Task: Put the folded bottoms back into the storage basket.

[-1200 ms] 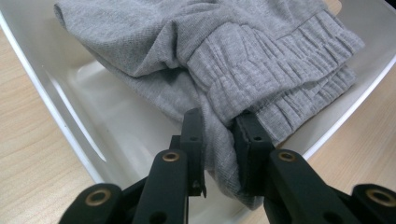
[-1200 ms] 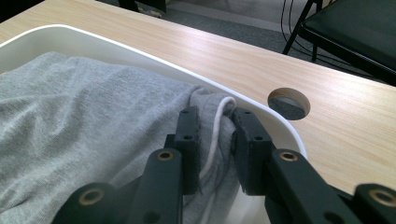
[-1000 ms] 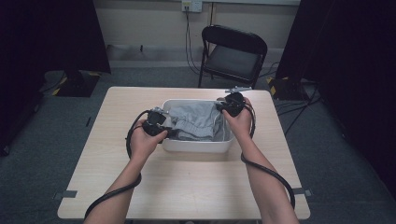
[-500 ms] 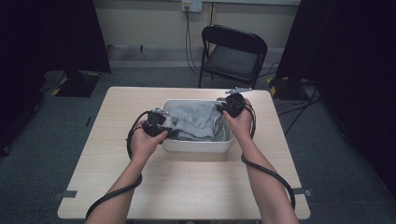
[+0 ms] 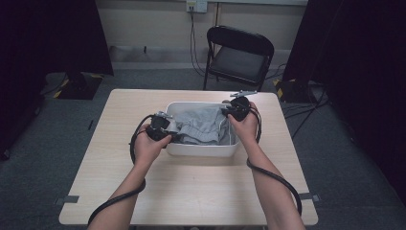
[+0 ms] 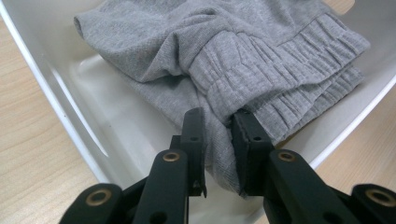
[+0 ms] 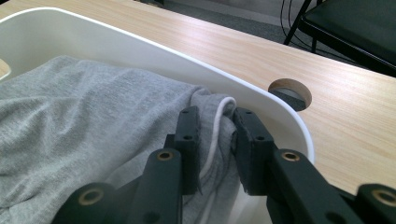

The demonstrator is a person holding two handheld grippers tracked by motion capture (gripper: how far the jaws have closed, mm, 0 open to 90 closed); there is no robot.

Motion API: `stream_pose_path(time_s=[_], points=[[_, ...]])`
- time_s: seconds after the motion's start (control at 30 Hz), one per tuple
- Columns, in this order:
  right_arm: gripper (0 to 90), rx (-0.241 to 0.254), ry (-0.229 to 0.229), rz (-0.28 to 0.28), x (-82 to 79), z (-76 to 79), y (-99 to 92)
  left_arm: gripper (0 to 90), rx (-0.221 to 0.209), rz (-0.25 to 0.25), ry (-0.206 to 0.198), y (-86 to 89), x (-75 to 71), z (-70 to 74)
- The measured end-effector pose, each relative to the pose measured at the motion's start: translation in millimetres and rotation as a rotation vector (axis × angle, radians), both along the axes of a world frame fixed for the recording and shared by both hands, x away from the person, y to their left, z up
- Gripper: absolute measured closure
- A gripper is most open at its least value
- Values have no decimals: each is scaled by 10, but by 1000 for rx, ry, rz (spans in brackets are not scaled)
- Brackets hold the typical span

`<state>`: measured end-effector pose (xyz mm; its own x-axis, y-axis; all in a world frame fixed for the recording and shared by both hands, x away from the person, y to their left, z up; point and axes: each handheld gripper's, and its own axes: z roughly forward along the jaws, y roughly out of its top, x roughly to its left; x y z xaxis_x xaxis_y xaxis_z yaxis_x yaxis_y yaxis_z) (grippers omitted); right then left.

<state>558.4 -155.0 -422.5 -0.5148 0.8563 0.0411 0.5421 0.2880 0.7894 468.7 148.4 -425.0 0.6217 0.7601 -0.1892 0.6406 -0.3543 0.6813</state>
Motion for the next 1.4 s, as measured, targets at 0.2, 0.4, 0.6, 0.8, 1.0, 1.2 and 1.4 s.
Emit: stream_pose_path(time_s=[0.2,0.4,0.6,0.8,1.0,1.2,1.4], points=[[724,-6,-2,1,1,-8,8,762,8,-4,-5,-3,2,0],[646,-26,-15,-10,-3,-15,-15,725,39,0,-46,0,-1,10],[551,-30,-22,-31,-9,20,-79,556,26,3,-110,12,2,94],[491,-21,-33,-16,-48,63,-58,436,1,16,-114,-10,-6,137],[458,-10,-41,-14,-85,108,-67,394,-25,21,-114,-2,-20,160],[420,-1,-52,0,-140,179,-92,335,-48,26,-114,-7,-41,204],[368,0,-59,4,-205,229,-121,291,-47,31,-119,1,-64,240]])
